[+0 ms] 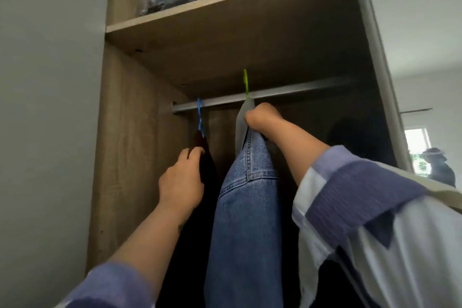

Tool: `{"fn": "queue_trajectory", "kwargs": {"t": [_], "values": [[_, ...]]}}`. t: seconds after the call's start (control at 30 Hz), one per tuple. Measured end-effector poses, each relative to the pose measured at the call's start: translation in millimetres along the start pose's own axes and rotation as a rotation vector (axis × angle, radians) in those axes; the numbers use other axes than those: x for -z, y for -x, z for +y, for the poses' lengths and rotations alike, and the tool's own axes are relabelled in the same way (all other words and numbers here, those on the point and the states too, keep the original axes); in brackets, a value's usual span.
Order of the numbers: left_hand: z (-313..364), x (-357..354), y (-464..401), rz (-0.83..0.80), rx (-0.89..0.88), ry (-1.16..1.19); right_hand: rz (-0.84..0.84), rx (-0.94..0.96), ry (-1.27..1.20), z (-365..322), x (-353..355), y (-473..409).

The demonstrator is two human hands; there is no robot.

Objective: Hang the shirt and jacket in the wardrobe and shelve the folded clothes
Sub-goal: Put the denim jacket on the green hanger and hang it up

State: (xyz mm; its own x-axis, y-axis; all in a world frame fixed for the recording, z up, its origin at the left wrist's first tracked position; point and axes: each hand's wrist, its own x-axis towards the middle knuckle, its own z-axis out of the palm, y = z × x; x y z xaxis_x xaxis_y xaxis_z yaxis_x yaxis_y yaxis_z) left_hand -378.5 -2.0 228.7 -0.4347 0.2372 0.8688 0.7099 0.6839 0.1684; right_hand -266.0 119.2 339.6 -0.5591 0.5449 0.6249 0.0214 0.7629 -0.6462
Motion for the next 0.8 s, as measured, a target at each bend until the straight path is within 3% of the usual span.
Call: {"fn": "queue_trajectory", "kwargs": {"t": [0.27, 0.57, 0.8], "values": [[-33.7, -16.0, 4.6, 0.039, -0.029, -0.045, -0.043, -0.069, 0.074, 19.3, -64.2, -17.4], [-52.1, -23.8, 10.9, 0.075, -0.079, 0.021, 0.023, -0.155, 0.101, 25.0, -73.3, -20.6], [-49.8, -16.0, 25.2, -0.026, -0.027, 0.012, 0.035, -0.133, 0.140, 23.4, -65.3, 5.2]]}}
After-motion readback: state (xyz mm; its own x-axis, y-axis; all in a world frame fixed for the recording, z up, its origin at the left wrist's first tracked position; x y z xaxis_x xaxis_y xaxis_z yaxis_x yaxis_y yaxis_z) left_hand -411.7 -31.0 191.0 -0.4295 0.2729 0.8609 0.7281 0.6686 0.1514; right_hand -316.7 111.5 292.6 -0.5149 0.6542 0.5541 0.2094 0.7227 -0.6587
